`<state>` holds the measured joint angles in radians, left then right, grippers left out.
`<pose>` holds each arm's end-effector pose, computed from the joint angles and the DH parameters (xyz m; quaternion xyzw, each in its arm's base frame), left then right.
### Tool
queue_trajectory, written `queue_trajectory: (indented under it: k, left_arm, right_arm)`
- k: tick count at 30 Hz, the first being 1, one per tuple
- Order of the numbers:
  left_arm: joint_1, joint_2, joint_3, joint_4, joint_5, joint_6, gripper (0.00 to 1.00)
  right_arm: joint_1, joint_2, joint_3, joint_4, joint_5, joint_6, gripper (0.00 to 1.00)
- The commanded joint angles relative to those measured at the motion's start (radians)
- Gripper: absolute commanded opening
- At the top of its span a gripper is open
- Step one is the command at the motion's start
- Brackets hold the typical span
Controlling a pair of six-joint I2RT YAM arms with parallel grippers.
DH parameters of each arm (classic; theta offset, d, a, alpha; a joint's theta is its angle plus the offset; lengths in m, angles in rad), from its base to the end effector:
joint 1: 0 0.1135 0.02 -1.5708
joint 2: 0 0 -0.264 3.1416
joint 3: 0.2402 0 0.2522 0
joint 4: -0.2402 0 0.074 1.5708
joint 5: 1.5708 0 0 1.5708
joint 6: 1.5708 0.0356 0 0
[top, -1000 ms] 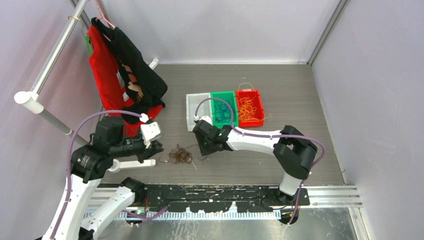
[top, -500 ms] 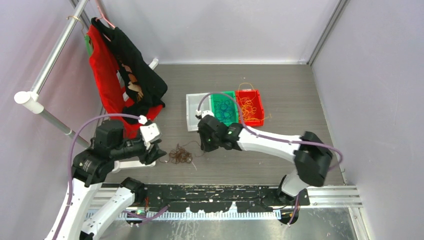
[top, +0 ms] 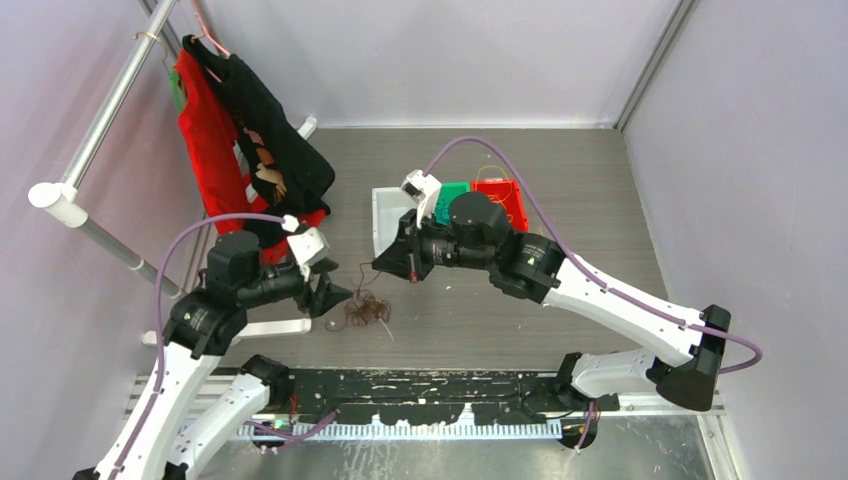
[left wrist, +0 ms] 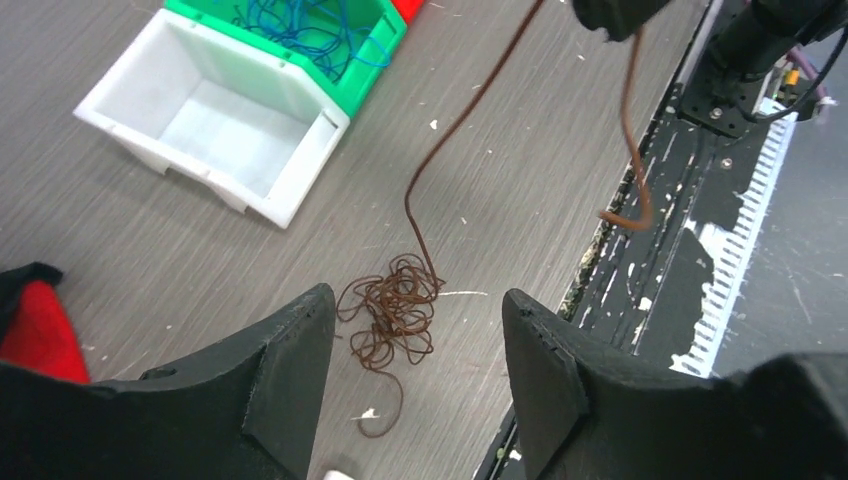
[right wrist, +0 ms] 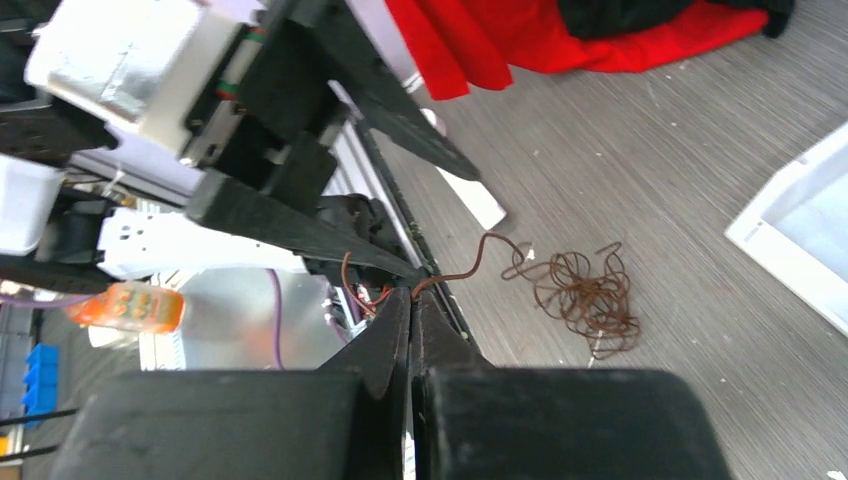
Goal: Untangle the cables
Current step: Untie the cable.
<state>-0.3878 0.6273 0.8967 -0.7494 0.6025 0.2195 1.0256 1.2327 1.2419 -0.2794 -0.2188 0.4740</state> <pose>0.1017 -0.0633 0.3438 0.3910 0.7330 -0.2944 0.4723 0.1394 0.2448 0.3958 -0.2790 0.7432 0.4737 0.3812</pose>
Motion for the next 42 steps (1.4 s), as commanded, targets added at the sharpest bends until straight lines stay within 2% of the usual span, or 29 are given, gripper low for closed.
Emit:
queue_trajectory:
  k: [1, 7, 11, 15, 18, 20, 23, 24, 25, 26, 31, 33, 38, 42]
  left_arm:
    - [0.003, 0.033, -0.034, 0.128, 0.096, -0.059, 0.63]
    - [0.003, 0.041, -0.134, 0.263, 0.285, -0.162, 0.63]
    - [0.002, 0.084, -0.195, 0.403, 0.263, -0.249, 0.61]
    - [0.003, 0.151, -0.193, 0.49, 0.303, -0.337, 0.54]
    - [0.003, 0.191, -0.18, 0.518, 0.314, -0.363, 0.42]
    - [0.003, 0.202, -0.175, 0.532, 0.315, -0.38, 0.29]
    - [0.003, 0.198, -0.151, 0.523, 0.331, -0.382, 0.04]
    - [0.003, 0.196, -0.129, 0.503, 0.335, -0.371, 0.0]
    - [0.003, 0.193, -0.105, 0.478, 0.339, -0.349, 0.0]
    - [0.002, 0.191, -0.076, 0.439, 0.335, -0.313, 0.0]
    - [0.003, 0.185, 0.066, 0.32, 0.327, -0.194, 0.0]
    - [0.002, 0.194, 0.134, 0.27, 0.337, -0.169, 0.0]
    - [0.003, 0.212, 0.243, 0.181, 0.367, -0.141, 0.0]
    - [0.002, 0.211, 0.282, 0.177, 0.377, -0.143, 0.0]
  right_arm:
    - [-0.001, -0.015, 0.064, 0.052, -0.087, -0.018, 0.01]
    - [-0.001, -0.017, 0.098, 0.092, -0.119, 0.003, 0.01]
    - [-0.001, -0.016, 0.099, 0.129, -0.129, 0.026, 0.01]
    - [0.0, -0.022, 0.09, 0.174, -0.128, 0.046, 0.01]
    - [-0.001, -0.022, 0.09, 0.199, -0.128, 0.053, 0.01]
    - [0.0, -0.025, 0.089, 0.211, -0.123, 0.055, 0.01]
    - [-0.001, -0.035, 0.072, 0.224, -0.131, 0.029, 0.02]
    - [-0.001, -0.044, 0.056, 0.228, -0.132, 0.009, 0.09]
    - [0.0, -0.059, 0.036, 0.228, -0.126, -0.013, 0.24]
    - [-0.001, -0.071, 0.015, 0.225, -0.117, -0.045, 0.34]
    - [-0.001, -0.134, -0.095, 0.198, -0.036, -0.204, 0.59]
    - [-0.001, -0.161, -0.141, 0.198, 0.007, -0.248, 0.65]
    - [-0.001, -0.204, -0.24, 0.242, 0.12, -0.306, 0.7]
    - [-0.001, -0.176, -0.27, 0.317, 0.056, -0.298, 0.7]
